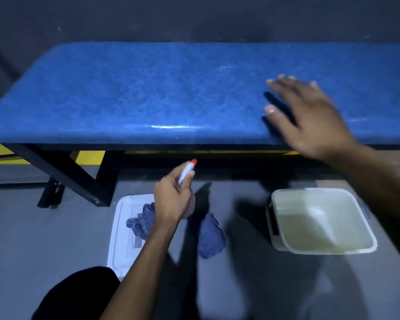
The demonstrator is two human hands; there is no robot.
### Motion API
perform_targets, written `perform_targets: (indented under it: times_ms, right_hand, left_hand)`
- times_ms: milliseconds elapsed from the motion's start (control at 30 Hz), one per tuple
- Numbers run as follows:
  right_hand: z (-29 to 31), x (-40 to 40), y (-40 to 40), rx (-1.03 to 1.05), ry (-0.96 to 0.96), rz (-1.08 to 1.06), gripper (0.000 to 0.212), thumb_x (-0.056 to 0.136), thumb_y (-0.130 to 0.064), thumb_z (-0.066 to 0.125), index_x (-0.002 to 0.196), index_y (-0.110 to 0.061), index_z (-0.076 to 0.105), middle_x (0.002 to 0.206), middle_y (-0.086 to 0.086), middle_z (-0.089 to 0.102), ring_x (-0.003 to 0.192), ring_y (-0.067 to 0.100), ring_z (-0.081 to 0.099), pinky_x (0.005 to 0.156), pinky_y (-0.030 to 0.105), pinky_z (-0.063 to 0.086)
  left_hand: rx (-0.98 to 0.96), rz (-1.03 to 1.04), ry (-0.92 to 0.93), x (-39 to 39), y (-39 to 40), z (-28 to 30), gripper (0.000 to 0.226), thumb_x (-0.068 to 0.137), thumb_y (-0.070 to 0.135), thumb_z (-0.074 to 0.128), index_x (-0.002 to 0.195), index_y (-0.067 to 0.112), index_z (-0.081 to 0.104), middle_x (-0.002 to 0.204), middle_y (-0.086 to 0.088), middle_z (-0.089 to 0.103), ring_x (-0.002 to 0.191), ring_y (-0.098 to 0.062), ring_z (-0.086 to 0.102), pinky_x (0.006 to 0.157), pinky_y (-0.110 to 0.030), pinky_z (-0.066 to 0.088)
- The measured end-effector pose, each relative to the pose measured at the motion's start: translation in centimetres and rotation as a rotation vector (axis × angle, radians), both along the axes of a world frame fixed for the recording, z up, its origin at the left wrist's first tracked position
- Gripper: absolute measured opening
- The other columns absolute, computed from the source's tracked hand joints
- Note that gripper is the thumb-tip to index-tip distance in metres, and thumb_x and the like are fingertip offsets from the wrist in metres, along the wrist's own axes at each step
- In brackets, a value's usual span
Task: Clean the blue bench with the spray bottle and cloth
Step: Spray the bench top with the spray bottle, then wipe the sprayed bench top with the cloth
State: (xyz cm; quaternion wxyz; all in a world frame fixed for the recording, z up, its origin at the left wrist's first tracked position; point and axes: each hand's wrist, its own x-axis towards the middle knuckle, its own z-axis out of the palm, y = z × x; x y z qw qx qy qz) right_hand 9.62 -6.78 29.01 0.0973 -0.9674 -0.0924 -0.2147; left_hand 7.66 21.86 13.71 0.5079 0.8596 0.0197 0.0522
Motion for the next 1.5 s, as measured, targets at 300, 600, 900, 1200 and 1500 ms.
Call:
perform_targets:
  times_ms: [300,600,900,1200,1500]
  right_hand:
    - [-3.3,2.1,4.4,-0.080,-0.068,-0.016,0.057,0.104,-0.054,0.029,0.152,-0.026,0.044,0.157,0.003,0.046,0.147,0.023,0.039,0.124,0.041,0.025]
    - [-3.7,2.1,4.5,-0.079,-0.082,-0.027,0.057,0.105,-0.053,0.028,0.153,-0.026,0.043,0.158,0.003,0.045,0.149,0.022,0.037,0.124,0.042,0.024]
    - [-4.0,2.2,4.5,-0.068,-0.097,-0.039,0.056,0.105,-0.053,0.031,0.153,-0.026,0.044,0.158,0.003,0.045,0.149,0.022,0.037,0.124,0.042,0.024]
    - [-4.1,2.1,4.3,-0.058,-0.086,-0.040,0.057,0.105,-0.054,0.030,0.153,-0.027,0.044,0.158,0.002,0.045,0.149,0.020,0.036,0.124,0.041,0.023]
    - [-4.0,1.9,4.0,-0.084,-0.064,-0.033,0.055,0.105,-0.052,0.034,0.153,-0.026,0.044,0.158,0.003,0.046,0.149,0.021,0.038,0.124,0.042,0.025]
  left_hand:
    - [0.077,-0.194,0.112,6.1,-3.4,-8.0,0.025,0.093,0.031,0.070,0.116,0.028,0.078,0.111,0.003,0.081,0.104,-0.014,0.074,0.087,-0.028,0.056]
    - [0.176,-0.291,0.156,4.3,-4.8,-13.0,0.031,0.097,0.025,0.068,0.127,0.029,0.071,0.103,-0.008,0.081,0.097,-0.029,0.074,0.079,-0.023,0.047]
    - [0.152,0.054,0.055,-6.0,-2.8,-18.2,0.046,0.085,0.044,0.075,0.115,0.015,0.056,0.113,-0.006,0.052,0.106,-0.027,0.050,0.095,-0.050,0.048]
    - [0.694,-0.468,0.198,-7.0,-3.3,-24.1,0.093,0.065,0.049,0.084,0.148,0.031,0.046,0.149,-0.024,0.047,0.133,-0.046,0.047,0.105,-0.049,0.049]
    - [0.429,-0.321,0.165,-6.9,-5.0,-18.7,0.067,0.060,0.046,0.070,0.121,0.045,0.041,0.101,-0.005,0.058,0.086,-0.036,0.063,0.075,-0.039,0.051]
